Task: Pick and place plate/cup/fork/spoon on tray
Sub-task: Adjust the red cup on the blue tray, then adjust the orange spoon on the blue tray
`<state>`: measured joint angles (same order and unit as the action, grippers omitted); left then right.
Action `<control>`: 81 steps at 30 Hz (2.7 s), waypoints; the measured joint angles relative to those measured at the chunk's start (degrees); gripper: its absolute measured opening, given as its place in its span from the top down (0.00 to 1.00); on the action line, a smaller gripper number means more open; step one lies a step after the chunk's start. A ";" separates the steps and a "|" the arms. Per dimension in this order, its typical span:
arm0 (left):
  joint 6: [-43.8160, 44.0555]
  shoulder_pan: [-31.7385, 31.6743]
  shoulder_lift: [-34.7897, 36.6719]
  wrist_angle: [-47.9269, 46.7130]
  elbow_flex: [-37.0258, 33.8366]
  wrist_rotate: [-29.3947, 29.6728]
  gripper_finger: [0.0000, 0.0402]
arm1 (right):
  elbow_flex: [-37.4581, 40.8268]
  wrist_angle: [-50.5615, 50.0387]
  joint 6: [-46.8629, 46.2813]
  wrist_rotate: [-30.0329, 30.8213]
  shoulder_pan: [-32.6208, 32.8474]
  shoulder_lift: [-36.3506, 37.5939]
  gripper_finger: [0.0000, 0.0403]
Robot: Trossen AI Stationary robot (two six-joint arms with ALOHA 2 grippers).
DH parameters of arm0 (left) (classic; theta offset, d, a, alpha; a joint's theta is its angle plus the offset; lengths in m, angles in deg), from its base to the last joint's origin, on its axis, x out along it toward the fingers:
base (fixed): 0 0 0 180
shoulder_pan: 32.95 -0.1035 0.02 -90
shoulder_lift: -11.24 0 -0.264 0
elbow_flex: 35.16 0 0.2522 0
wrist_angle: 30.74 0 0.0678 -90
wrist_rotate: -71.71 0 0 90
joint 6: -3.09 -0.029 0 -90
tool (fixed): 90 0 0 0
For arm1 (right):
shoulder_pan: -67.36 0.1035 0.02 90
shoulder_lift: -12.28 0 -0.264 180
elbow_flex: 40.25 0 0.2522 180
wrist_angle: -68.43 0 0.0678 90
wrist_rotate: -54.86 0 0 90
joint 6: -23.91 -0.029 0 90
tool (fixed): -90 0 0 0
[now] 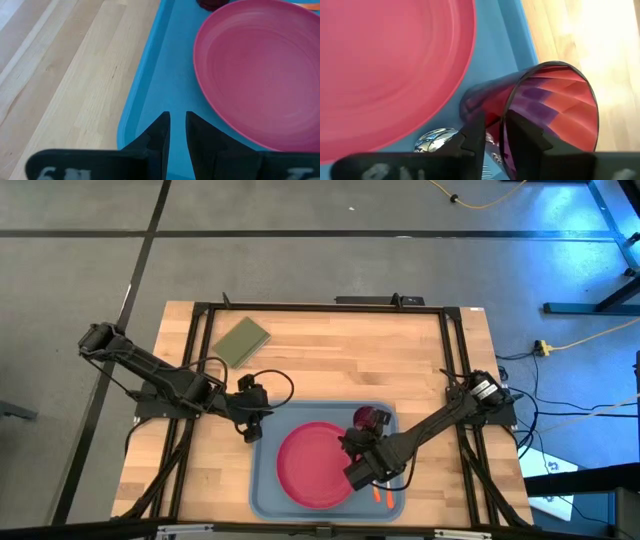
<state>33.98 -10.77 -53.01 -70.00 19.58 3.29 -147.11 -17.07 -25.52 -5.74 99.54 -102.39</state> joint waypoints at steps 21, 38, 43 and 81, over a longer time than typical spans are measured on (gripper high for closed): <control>0.00 0.01 0.00 0.02 0.00 0.00 0.86 | -5.87 -6.31 -3.11 1.47 0.30 0.20 0.66; 0.00 0.00 0.00 0.07 0.00 0.00 0.86 | -5.94 5.56 -59.48 -4.13 16.06 -2.76 0.66; 0.00 0.01 0.00 0.06 0.02 0.00 0.86 | -1.66 8.51 -62.78 -6.85 15.15 -5.95 0.72; 0.00 0.01 0.00 0.06 0.01 0.00 0.86 | 11.30 19.21 -67.32 -8.39 10.73 -4.42 0.99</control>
<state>33.98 -10.76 -53.01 -69.95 19.59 3.29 -135.81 2.14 -92.83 -14.13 110.27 -106.81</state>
